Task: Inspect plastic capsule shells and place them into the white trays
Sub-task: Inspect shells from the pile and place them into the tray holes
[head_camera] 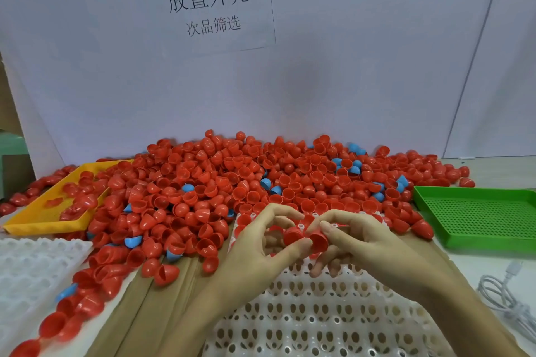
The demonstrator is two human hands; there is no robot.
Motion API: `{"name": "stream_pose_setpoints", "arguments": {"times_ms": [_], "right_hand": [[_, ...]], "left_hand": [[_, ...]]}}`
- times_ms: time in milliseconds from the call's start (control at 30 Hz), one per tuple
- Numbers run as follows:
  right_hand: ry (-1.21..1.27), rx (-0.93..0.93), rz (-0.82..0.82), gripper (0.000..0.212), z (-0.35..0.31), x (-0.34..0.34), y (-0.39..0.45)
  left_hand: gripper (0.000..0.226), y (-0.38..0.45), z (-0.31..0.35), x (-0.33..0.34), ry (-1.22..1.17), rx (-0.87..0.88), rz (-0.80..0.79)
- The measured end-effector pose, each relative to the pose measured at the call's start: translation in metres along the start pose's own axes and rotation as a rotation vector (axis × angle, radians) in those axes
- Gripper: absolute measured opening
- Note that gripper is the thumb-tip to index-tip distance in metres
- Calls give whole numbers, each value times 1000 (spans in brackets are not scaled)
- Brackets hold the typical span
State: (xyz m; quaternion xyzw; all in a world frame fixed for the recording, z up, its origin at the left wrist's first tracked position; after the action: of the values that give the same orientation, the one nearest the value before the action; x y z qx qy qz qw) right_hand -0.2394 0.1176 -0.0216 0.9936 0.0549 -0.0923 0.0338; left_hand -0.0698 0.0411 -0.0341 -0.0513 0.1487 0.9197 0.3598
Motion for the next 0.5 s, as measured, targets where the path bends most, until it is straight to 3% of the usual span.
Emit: {"name": "stream_pose_setpoints", "arguments": {"times_ms": [200, 267, 433, 500], "right_hand": [[-117, -26, 33, 25, -2, -2, -1], [-150, -63, 34, 34, -6, 1, 0], [-272, -143, 33, 18, -8, 10, 9], [-278, -128, 54, 28, -4, 13, 11]], "left_hand": [[10, 1, 3, -3, -77, -6, 101], [15, 2, -1, -9, -74, -40, 147], [28, 3, -7, -17, -135, -86, 210], [39, 4, -9, -18, -153, -99, 215]]}}
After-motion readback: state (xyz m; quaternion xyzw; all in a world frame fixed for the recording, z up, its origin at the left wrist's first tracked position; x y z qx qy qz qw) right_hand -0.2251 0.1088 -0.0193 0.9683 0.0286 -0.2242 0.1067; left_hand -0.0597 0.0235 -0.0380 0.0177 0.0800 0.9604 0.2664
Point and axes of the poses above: each hand's wrist, its own y-axis towards the middle knuckle, its own x-axis out of the palm, z = x × y, the point moved 5 cm from there along y, towards the middle knuckle, and after that the axes turned 4 degrees about -y, right-handed, at the moved point
